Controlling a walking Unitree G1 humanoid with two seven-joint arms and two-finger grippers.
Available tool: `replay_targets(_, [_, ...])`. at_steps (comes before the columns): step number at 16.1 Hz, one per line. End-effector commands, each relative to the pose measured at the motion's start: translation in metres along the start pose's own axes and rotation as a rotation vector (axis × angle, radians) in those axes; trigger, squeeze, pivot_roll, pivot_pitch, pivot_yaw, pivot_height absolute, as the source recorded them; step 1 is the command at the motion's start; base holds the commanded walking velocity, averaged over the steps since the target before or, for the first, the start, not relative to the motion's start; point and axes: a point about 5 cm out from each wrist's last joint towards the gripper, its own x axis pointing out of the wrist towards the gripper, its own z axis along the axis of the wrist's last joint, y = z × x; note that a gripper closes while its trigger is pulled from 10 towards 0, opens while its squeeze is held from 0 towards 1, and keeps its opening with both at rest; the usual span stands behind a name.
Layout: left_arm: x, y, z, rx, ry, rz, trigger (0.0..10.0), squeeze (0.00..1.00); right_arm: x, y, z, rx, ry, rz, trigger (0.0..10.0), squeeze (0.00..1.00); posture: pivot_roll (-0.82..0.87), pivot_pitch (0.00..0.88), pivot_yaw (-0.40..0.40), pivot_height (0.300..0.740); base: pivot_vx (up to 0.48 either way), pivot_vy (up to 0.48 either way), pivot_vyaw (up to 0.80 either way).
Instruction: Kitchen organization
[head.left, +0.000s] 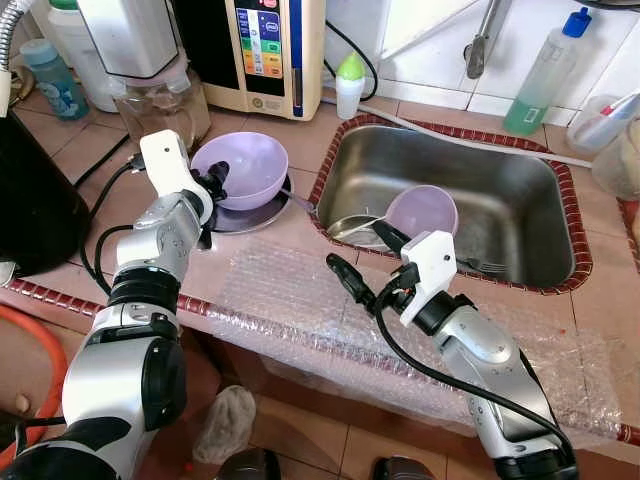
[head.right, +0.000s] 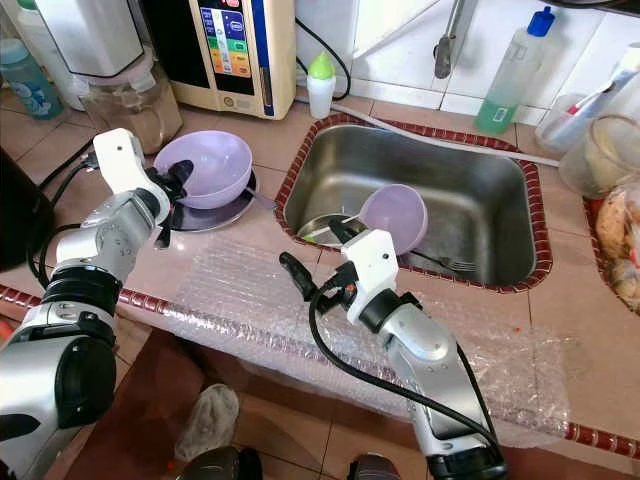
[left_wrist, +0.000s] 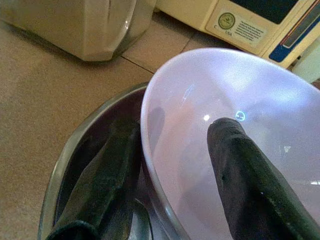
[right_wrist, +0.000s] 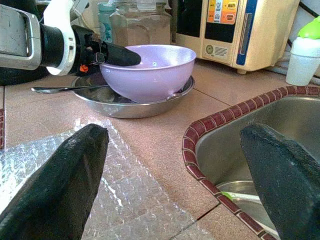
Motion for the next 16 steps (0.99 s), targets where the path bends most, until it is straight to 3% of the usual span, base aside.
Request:
replay_targets(1, [0.001,-0.001,0.005,-0.005,-0.001,-0.009,0.0,0.0,0.0,0.005,0.003,0.006,-0.006,0.032,10.0,0.0,-0.11,0.061,0.05,0.74,0.0,0.0,0.0])
replay_targets(7, [0.001,-0.001,0.003,-0.008,0.012,-0.018,0.0,0.0,0.001,0.001,0.001,0.0,0.009,0.021,10.0,0.0,-0.11,0.063,0.051,0.74,0.0,0.0,0.0])
replay_targets(12, [-0.001,-0.002,0.01,-0.013,-0.038,-0.04,0.0,0.0,0.002,-0.001,-0.001,-0.01,0.02,0.016,10.0,0.0,-0.11,0.06,0.049,0.74,0.0,0.0,0.0])
replay_targets(16, [-0.002,-0.006,0.02,0.03,-0.123,-0.061,0.0,0.0,0.004,-0.003,-0.001,-0.015,0.021,0.013,10.0,0.0,-0.11,0.053,0.045,0.74,0.0,0.0,0.0])
